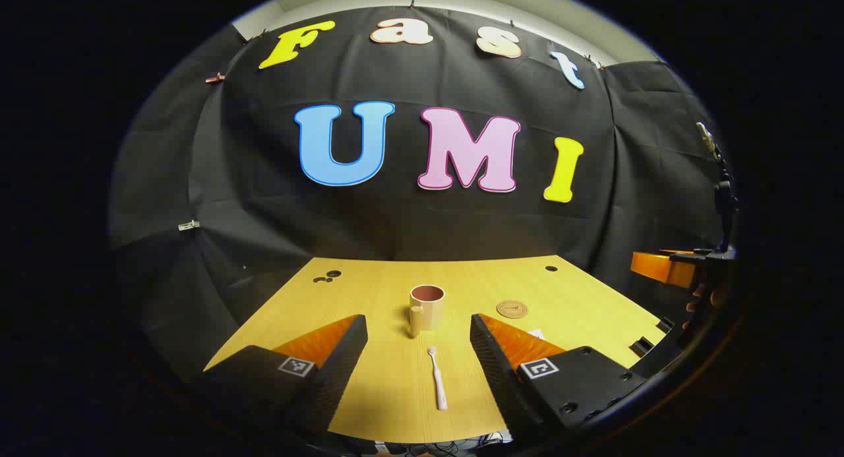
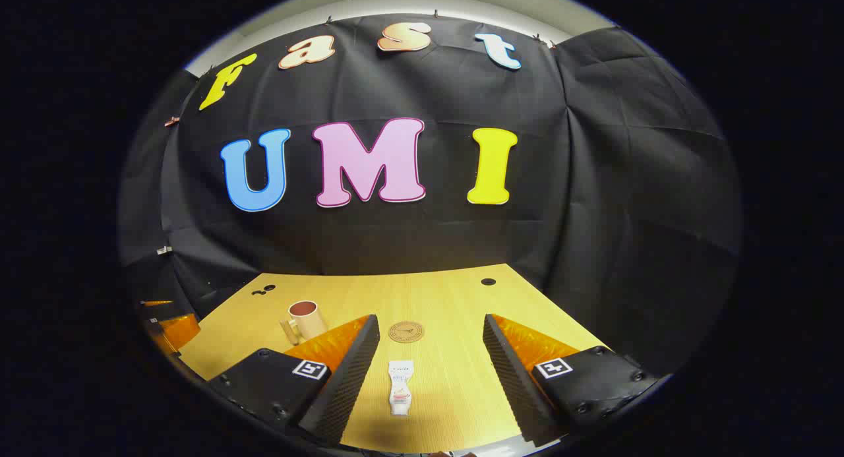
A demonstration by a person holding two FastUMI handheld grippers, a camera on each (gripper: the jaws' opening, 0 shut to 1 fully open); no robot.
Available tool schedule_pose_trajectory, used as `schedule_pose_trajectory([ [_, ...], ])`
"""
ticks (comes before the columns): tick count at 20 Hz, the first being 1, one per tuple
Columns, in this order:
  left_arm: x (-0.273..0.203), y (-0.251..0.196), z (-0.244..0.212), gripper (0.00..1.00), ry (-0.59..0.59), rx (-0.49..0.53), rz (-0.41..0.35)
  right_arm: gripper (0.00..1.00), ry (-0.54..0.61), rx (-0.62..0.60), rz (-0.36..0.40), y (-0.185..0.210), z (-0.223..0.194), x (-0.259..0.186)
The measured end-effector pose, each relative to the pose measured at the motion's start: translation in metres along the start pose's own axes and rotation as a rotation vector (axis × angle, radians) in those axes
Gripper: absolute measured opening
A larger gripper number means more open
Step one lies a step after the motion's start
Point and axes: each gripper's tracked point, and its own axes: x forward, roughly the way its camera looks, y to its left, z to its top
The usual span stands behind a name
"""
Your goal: Put the toothbrush and toothpaste on the desktop into the cup, then pick up the cup and place it on the coaster on the desktop.
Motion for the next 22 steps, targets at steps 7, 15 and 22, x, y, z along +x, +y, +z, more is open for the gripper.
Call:
schedule_pose_trajectory([
  [7,0.014,-0.006,-0.01,0.98,0.036,0.001,-0.009,0.98,0.071,-0.012,0.032,0.01,-0.018,0.017],
  [15,0.029,-0.003,-0.021,0.98,0.077,-0.043,0.025,0.98,0.158,0.003,0.044,0.016,-0.041,0.036],
  [22,0.035,0.007,-0.038,0.98,0.113,-0.045,0.079,0.98,0.318,-0.008,0.079,0.032,-0.088,0.059],
])
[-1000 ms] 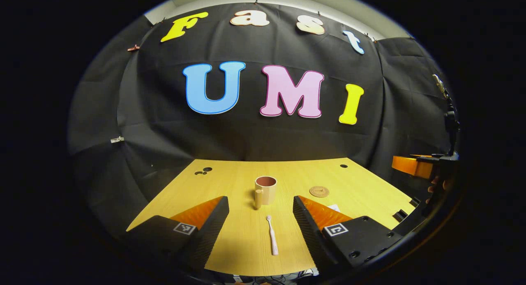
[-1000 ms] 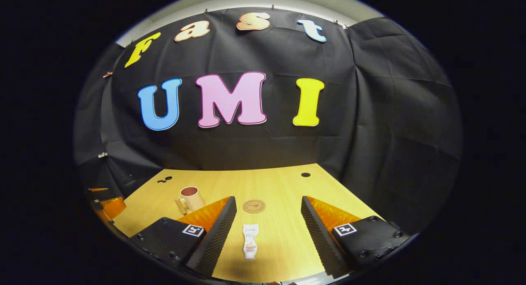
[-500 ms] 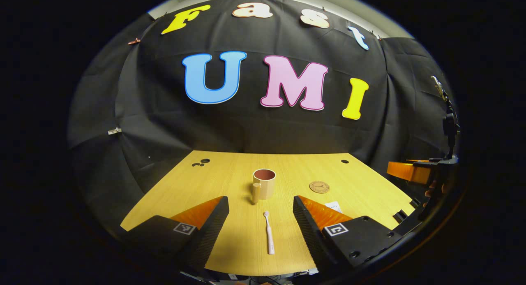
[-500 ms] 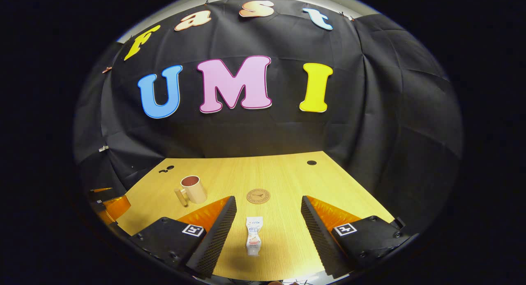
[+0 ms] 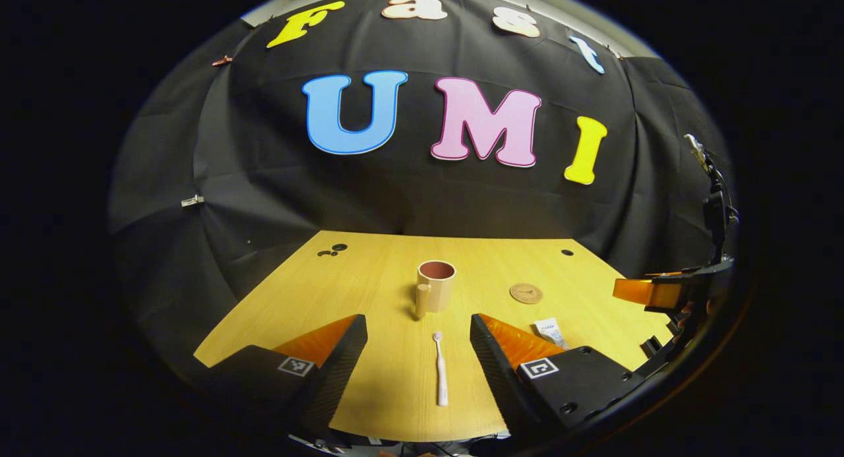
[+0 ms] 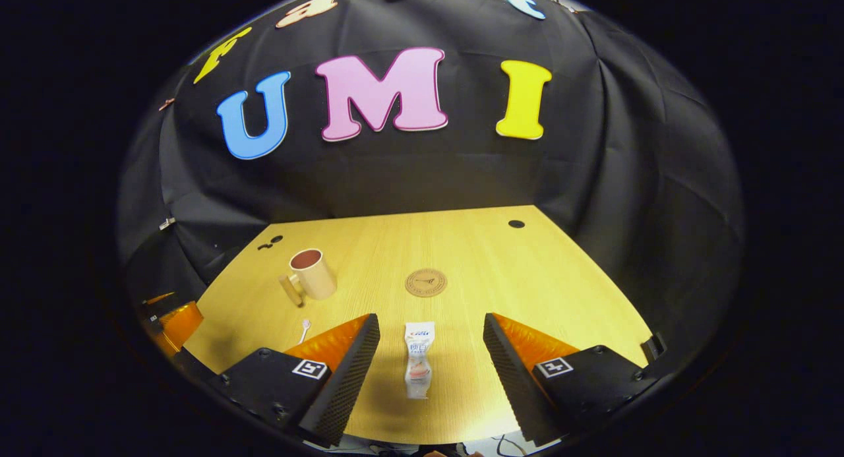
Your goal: Put the toothbrush and toothpaste on the desktop into the cup, then pick up the cup and place it on the coaster on the desktop.
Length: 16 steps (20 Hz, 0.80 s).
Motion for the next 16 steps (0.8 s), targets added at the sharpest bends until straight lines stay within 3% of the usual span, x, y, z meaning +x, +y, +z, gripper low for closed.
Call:
schedule_pose_trajectory([
  [8,0.001,0.006,-0.029,0.98,0.071,-0.027,0.068,0.98,0.162,-0.053,0.055,0.022,-0.043,0.046],
  [16,0.001,0.015,-0.058,0.98,0.15,-0.064,0.174,0.98,0.375,-0.145,0.081,0.018,-0.105,0.092],
])
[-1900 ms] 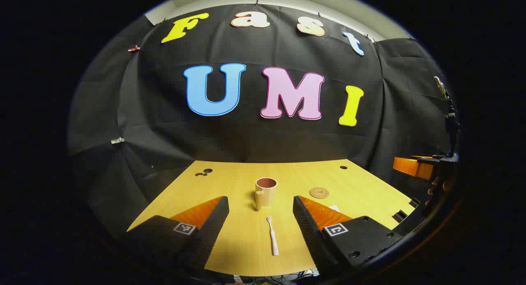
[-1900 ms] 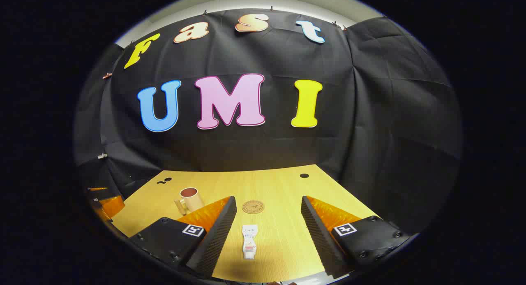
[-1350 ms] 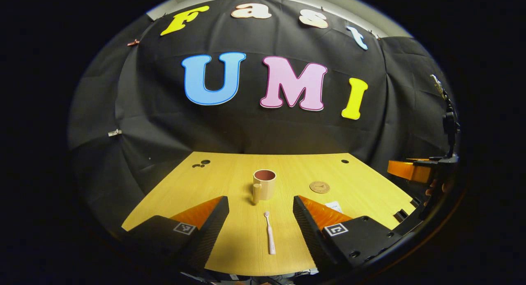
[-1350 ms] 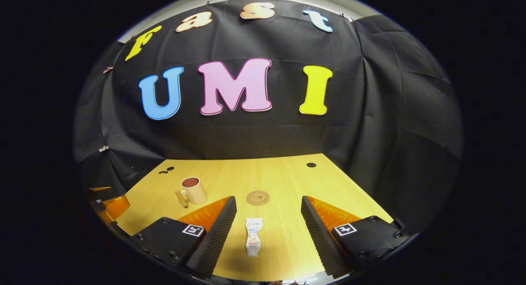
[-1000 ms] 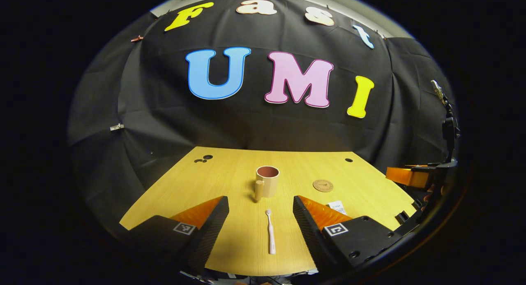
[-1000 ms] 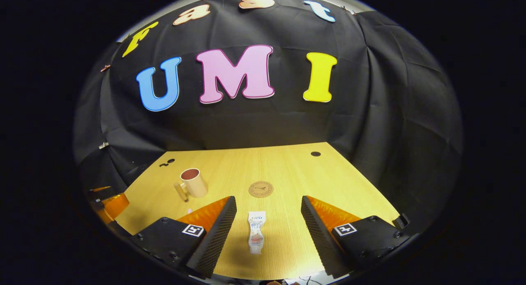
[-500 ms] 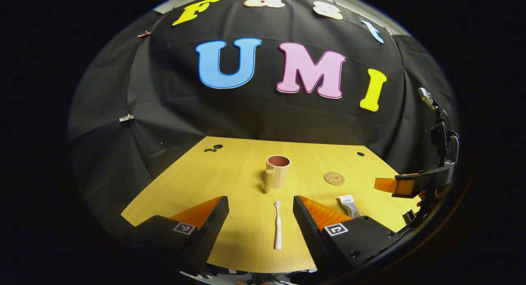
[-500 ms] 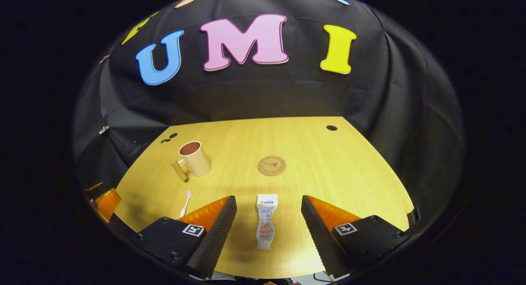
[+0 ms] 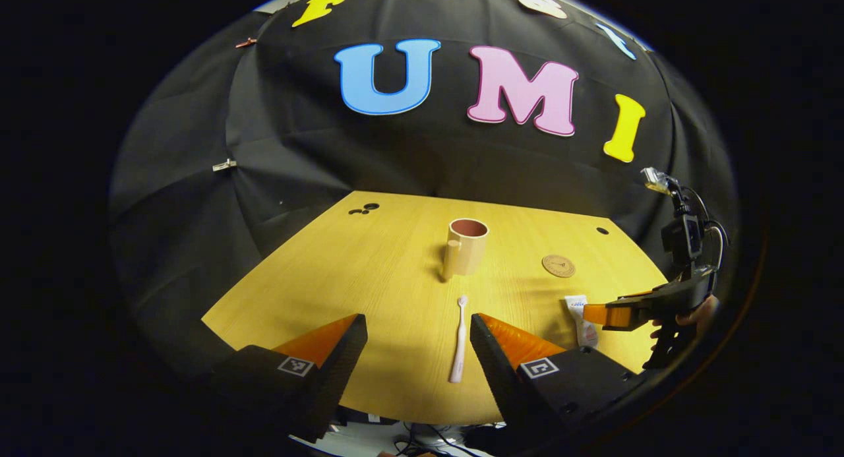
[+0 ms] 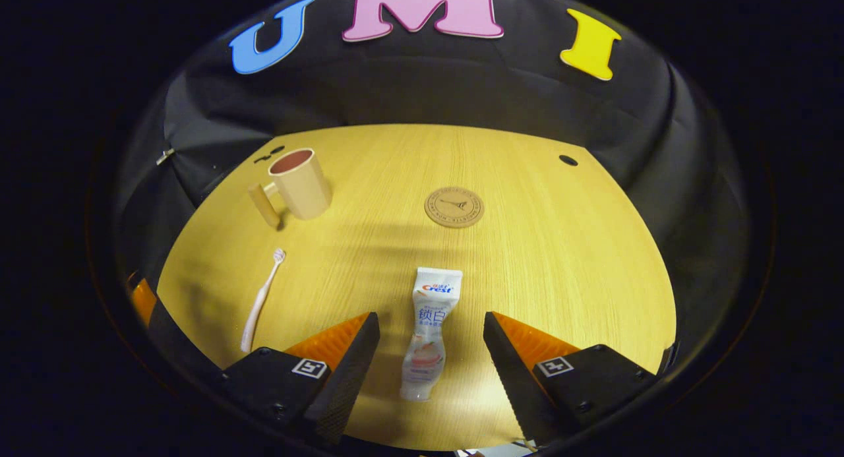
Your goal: Put the toothbrush and toothpaste on the desktop into the cup, then pick up the cup and place it on the coaster on the desktop.
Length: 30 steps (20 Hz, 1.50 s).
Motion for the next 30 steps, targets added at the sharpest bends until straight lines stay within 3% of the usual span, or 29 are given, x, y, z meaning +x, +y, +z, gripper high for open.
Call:
schedule_pose_trajectory([
  [5,0.007,-0.003,-0.011,0.98,0.045,-0.021,0.031,0.98,0.102,-0.019,-0.012,-0.007,-0.015,0.031],
  [9,0.013,-0.009,-0.01,0.98,0.051,0.018,0.029,0.97,0.139,-0.032,-0.013,-0.005,-0.021,0.042],
  [14,0.018,-0.014,0.001,0.98,0.038,0.064,0.017,0.83,0.19,-0.018,-0.005,0.002,-0.031,0.047],
  [16,0.02,-0.014,0.002,0.98,0.035,0.078,0.012,0.7,0.195,-0.001,0.011,0.006,-0.031,0.048],
  [17,0.02,-0.014,0.001,0.97,0.038,0.08,0.01,0.53,0.2,-0.001,0.014,0.007,-0.031,0.048],
  [22,0.02,-0.014,0.003,0.97,0.031,0.104,0.017,0.31,0.226,-0.032,0.053,0.006,-0.03,0.049],
  [23,0.02,-0.014,0.0,0.97,0.034,0.103,0.018,0.18,0.226,-0.036,0.066,0.006,-0.03,0.049],
  [24,0.02,-0.015,-0.001,0.97,0.04,0.096,0.017,0.28,0.228,-0.045,0.08,0.006,-0.031,0.048],
  [25,0.022,-0.016,-0.004,0.97,0.048,0.083,0.015,0.28,0.227,-0.053,0.084,0.004,-0.031,0.047],
  [26,0.024,-0.017,-0.005,0.97,0.055,0.071,0.013,0.16,0.224,-0.062,0.084,0.001,-0.031,0.044],
  [27,0.025,-0.017,-0.004,0.97,0.056,0.067,0.01,0.28,0.208,-0.076,0.085,-0.002,-0.029,0.042],
  [30,0.033,-0.021,0.002,0.97,0.051,0.077,-0.03,0.28,0.145,-0.111,0.102,-0.009,-0.014,0.027],
])
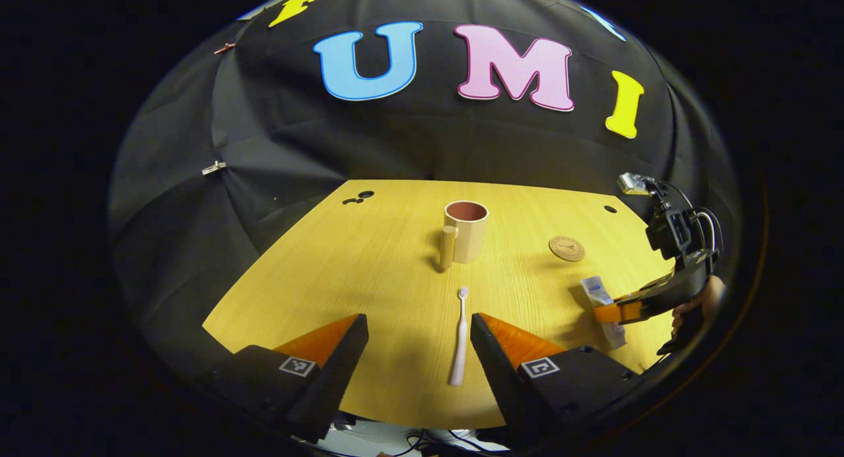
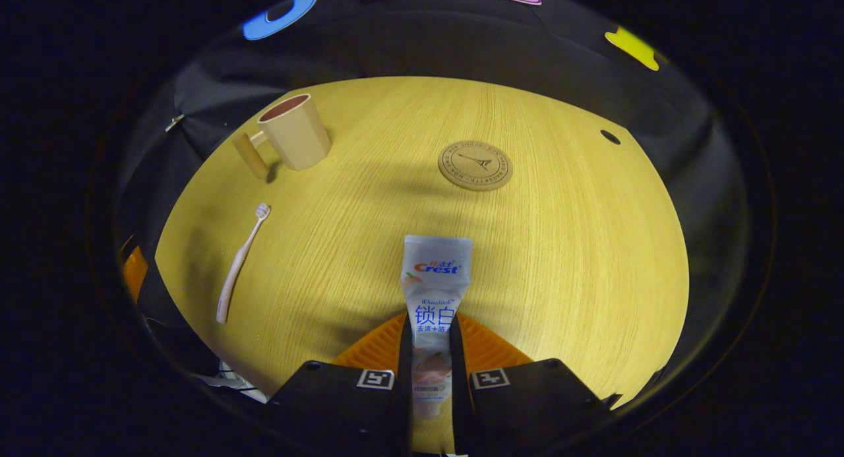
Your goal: Put the toothbrush and toothpaste on the desktop into the cup, then pick up the cup and place it on the coaster on the desktop.
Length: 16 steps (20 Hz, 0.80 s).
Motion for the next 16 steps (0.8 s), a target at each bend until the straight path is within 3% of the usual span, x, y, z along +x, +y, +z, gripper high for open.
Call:
schedule_pose_trajectory([
  [5,0.028,-0.013,-0.001,0.97,0.064,-0.024,-0.088,0.28,-0.104,-0.026,0.012,-0.017,0.023,-0.034],
  [10,0.055,-0.038,-0.033,0.96,0.233,-0.014,-0.164,0.27,-0.156,0.029,0.0,-0.039,0.031,-0.064],
  [13,0.069,-0.046,-0.057,0.96,0.326,0.024,-0.174,0.27,-0.19,0.056,-0.014,-0.052,0.032,-0.082],
  [16,0.081,-0.042,-0.076,0.94,0.408,0.069,-0.131,0.28,-0.222,0.069,-0.042,-0.067,0.03,-0.098],
])
